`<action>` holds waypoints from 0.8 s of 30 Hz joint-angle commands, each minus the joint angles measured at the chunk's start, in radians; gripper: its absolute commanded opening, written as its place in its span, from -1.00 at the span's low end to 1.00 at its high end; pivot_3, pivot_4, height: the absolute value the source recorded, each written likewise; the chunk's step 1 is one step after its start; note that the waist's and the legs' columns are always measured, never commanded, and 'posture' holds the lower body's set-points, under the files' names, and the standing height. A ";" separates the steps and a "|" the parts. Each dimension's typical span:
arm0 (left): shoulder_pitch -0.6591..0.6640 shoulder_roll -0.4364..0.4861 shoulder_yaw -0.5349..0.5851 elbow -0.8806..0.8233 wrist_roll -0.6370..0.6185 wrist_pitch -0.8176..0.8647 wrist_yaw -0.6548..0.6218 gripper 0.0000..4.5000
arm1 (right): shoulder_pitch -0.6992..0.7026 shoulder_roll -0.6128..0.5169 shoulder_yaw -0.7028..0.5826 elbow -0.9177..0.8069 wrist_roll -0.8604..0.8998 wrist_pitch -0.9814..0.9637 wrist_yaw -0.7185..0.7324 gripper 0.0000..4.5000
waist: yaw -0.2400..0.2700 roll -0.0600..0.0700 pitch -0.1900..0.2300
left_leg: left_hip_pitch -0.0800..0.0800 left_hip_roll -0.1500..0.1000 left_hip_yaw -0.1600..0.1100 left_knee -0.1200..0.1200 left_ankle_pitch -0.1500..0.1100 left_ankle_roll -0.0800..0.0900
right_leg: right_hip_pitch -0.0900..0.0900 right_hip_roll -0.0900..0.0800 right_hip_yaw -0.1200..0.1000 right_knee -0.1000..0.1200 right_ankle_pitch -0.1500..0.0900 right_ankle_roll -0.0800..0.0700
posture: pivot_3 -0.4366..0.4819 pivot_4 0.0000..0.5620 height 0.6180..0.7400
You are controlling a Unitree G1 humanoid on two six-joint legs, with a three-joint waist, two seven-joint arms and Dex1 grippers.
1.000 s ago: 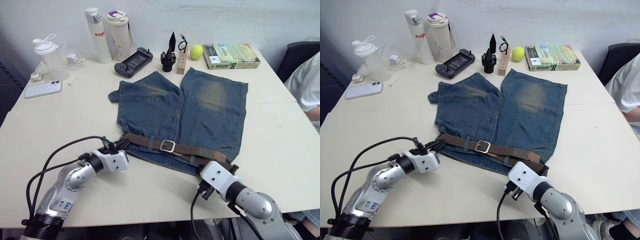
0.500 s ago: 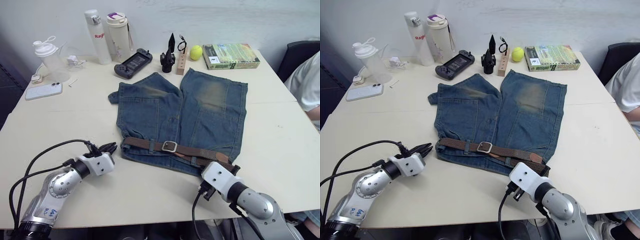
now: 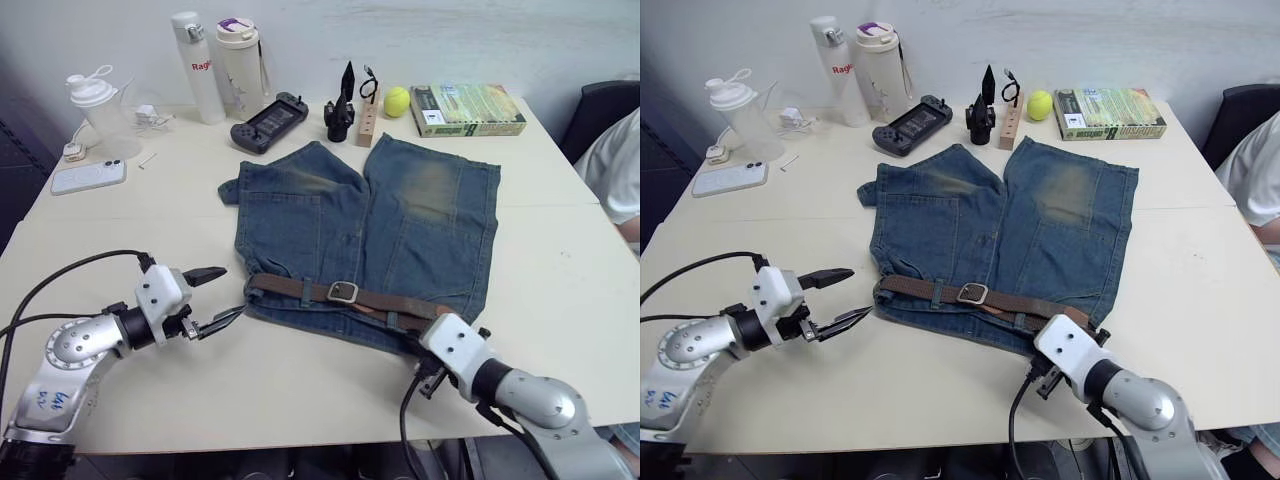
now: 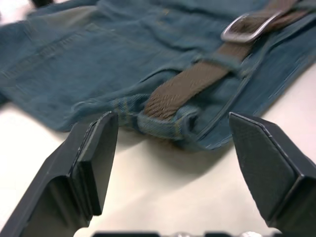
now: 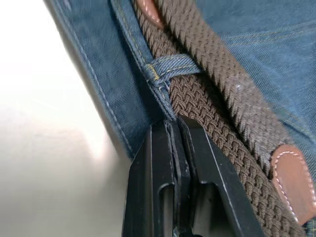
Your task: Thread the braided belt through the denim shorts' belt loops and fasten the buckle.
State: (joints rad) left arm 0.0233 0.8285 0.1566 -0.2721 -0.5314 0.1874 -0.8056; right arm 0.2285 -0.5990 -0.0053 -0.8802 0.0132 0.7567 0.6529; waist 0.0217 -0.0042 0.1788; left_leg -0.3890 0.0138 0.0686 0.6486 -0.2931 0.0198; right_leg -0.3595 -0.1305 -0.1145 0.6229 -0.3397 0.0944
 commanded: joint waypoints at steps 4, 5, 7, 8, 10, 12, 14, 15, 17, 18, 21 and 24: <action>-0.019 0.053 0.077 -0.115 -0.179 0.184 -0.098 0.79 | -0.022 -0.074 -0.333 -0.065 0.293 0.080 0.182 0.33 | 0.000 -0.001 0.001 | 0.000 0.000 0.000 0.000 0.000 0.000 | 0.001 0.000 0.000 -0.001 0.000 0.000 | -0.05 -0.47 0.73; -0.015 0.046 0.082 -0.130 -0.183 0.195 -0.094 0.79 | -0.027 -0.085 -0.384 -0.053 0.336 0.088 0.205 0.57 | 0.001 0.000 0.001 | 0.000 0.000 0.000 0.000 0.000 0.000 | 0.000 0.000 0.000 -0.001 0.000 0.000 | -0.05 -0.47 0.73; -0.013 0.035 0.101 -0.137 -0.199 0.213 -0.087 0.79 | -0.074 -0.102 -0.474 -0.006 0.403 0.106 0.221 0.94 | 0.000 0.000 0.003 | 0.000 0.000 0.000 0.000 0.000 0.000 | 0.000 0.000 0.000 -0.001 0.000 0.000 | -0.05 -0.47 0.73; -0.016 0.026 0.111 -0.140 -0.208 0.223 -0.079 0.79 | -0.134 -0.084 -0.522 0.039 0.451 0.132 0.189 0.97 | -0.002 -0.001 0.003 | 0.000 0.000 0.001 0.000 0.000 0.000 | 0.000 0.001 0.000 -0.001 0.000 0.000 | -0.05 -0.47 0.73; -0.022 0.010 0.119 -0.154 -0.216 0.244 -0.059 0.79 | -0.206 -0.077 -0.579 0.115 0.493 0.152 0.147 0.97 | -0.004 -0.001 0.003 | 0.000 0.000 0.001 0.000 0.000 0.000 | 0.001 0.001 0.001 0.000 0.000 0.000 | -0.05 -0.47 0.73; -0.026 0.002 0.119 -0.167 -0.198 0.245 -0.045 0.79 | -0.256 -0.085 -0.596 0.187 0.490 0.155 0.106 0.97 | -0.001 -0.001 0.003 | 0.000 0.000 0.000 -0.001 0.000 0.000 | 0.000 0.001 0.001 -0.001 0.000 0.000 | -0.05 -0.47 0.73; -0.035 -0.008 0.116 -0.172 -0.175 0.235 -0.027 0.79 | -0.288 -0.095 -0.594 0.239 0.477 0.138 0.070 0.97 | 0.003 0.000 0.004 | 0.000 0.000 0.000 -0.001 0.000 0.000 | 0.000 0.001 0.000 -0.001 0.000 0.000 | -0.05 -0.47 0.73; -0.055 -0.021 0.118 -0.168 -0.176 0.241 -0.002 0.79 | -0.305 -0.088 -0.592 0.252 0.498 0.148 0.059 0.97 | 0.004 0.000 0.004 | -0.001 0.000 0.000 -0.001 0.000 0.000 | 0.000 0.001 0.000 -0.001 0.000 0.000 | -0.05 -0.47 0.73; -0.081 -0.039 0.125 -0.165 -0.195 0.259 0.029 0.79 | -0.318 -0.080 -0.574 0.256 0.523 0.150 0.044 0.97 | 0.005 0.001 0.005 | -0.002 -0.001 0.001 -0.001 0.001 0.001 | 0.000 0.000 0.000 -0.002 0.000 0.000 | -0.05 -0.47 0.73; -0.088 -0.047 0.128 -0.166 -0.196 0.263 0.036 0.79 | -0.319 -0.079 -0.565 0.257 0.532 0.149 0.038 0.97 | 0.003 0.001 0.005 | -0.002 -0.002 0.001 0.000 0.001 0.001 | 0.000 0.000 0.000 -0.001 0.001 0.001 | -0.05 -0.47 0.73; -0.098 -0.064 0.124 -0.169 -0.180 0.266 0.055 0.79 | -0.307 -0.093 -0.533 0.266 0.528 0.129 0.030 0.97 | 0.000 0.001 0.005 | -0.002 -0.002 0.001 0.000 0.001 0.001 | 0.000 0.001 0.000 -0.001 0.001 0.001 | -0.05 -0.47 0.73; -0.100 -0.079 0.124 -0.168 -0.169 0.262 0.065 0.79 | -0.312 -0.094 -0.516 0.273 0.538 0.123 0.017 0.97 | -0.001 0.001 0.005 | -0.001 -0.001 0.002 0.000 0.001 0.001 | 0.000 0.001 0.001 0.000 0.001 0.001 | -0.05 -0.47 0.73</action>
State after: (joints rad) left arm -0.0682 0.7546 0.2582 -0.4160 -0.7036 0.4575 -0.7507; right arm -0.0782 -0.6807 -0.5135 -0.5936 0.5340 0.8999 0.6780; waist 0.0207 -0.0029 0.1838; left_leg -0.3900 0.0124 0.0708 0.6481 -0.2917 0.0206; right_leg -0.3600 -0.1295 -0.1135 0.6225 -0.3389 0.0957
